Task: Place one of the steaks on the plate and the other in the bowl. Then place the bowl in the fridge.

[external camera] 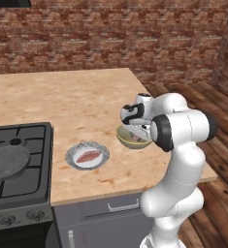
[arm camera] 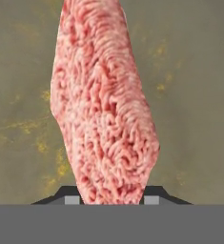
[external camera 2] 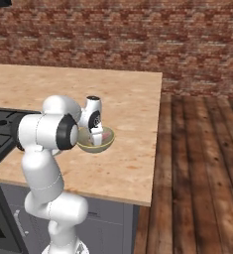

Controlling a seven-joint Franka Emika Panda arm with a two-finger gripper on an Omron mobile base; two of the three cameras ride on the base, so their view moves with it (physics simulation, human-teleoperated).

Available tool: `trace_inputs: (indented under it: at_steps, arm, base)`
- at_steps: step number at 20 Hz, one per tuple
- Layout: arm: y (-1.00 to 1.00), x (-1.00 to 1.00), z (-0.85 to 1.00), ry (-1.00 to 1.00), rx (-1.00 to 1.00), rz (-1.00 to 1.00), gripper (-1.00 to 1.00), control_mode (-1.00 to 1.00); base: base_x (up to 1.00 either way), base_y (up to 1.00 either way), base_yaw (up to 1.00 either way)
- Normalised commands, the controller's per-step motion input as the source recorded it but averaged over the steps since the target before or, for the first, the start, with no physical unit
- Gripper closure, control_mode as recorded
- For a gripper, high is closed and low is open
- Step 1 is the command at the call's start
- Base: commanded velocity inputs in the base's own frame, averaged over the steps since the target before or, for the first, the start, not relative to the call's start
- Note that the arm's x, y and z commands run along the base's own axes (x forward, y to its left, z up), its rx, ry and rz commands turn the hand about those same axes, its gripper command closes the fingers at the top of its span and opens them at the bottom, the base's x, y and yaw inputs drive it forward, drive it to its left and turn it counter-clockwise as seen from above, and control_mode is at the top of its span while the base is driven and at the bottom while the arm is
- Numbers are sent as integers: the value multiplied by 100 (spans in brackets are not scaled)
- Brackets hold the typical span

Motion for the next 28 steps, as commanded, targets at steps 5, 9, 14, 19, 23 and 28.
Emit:
trace_inputs:
  at_steps: [5,9,14,19,23,28]
  arm:
    - [0,2,-9,0,0,0,-100,-100]
    - [0,0,0,-1,0,0,-100,-100]
    - [0,0,0,-11,0,0,-100,-100]
    - [0,-7,22,-23,0,0,-100,-100]
    - [0,-53,53,-41,0,3,-100,-100]
    - [0,-60,52,-36,0,2,-100,-100]
  base:
    - [0,0,0]
    - [0,0,0]
    - [0,0,0]
    - [0,0,0]
    - [0,0,0]
    - [0,0,0]
